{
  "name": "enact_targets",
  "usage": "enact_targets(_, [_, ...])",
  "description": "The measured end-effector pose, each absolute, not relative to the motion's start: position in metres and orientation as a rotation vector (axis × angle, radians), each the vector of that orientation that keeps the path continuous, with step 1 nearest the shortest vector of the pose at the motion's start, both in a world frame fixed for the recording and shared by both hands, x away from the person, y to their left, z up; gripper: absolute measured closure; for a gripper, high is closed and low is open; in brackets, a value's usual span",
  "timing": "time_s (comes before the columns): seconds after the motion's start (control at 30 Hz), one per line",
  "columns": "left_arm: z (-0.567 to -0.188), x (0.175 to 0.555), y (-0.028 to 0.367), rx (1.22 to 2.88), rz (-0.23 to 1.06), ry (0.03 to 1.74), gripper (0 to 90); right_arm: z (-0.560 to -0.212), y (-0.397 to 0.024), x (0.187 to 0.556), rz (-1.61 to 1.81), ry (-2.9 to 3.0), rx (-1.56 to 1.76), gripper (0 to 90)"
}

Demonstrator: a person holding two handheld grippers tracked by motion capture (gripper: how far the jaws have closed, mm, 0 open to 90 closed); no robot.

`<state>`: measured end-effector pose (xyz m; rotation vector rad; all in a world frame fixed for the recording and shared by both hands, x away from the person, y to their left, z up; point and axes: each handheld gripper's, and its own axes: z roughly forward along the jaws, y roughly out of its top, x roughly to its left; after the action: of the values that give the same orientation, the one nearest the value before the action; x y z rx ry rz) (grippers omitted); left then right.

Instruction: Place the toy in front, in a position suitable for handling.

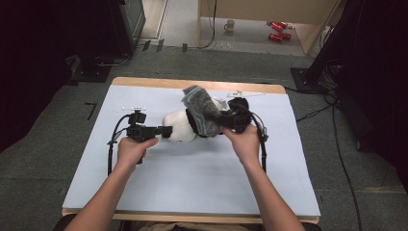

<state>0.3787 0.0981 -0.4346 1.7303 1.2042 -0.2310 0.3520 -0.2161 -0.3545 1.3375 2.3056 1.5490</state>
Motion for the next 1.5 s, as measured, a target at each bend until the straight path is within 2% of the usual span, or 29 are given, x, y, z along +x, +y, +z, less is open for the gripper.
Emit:
enact_targets(0.2, [-0.433, 0.377, 0.094, 1.748, -0.194, 1.192, 74.7, -0.377, -0.176, 0.347, 1.480, 2.423, 1.288, 77.4])
enact_targets(0.43, [-0.432, 0.375, 0.091, 1.754, -0.187, 1.194, 74.6, -0.404, -0.161, 0.350, 1.402, 2.451, 1.330, 76.3])
enact_targets(1.13, [-0.432, 0.375, 0.091, 1.764, -0.180, 1.172, 74.5, -0.396, -0.197, 0.362, 1.322, 2.396, 1.356, 77.2])
enact_targets(1.5, [-0.433, 0.376, 0.092, 1.755, -0.188, 1.173, 74.5, -0.381, -0.238, 0.369, 1.365, 2.279, 1.441, 77.0])
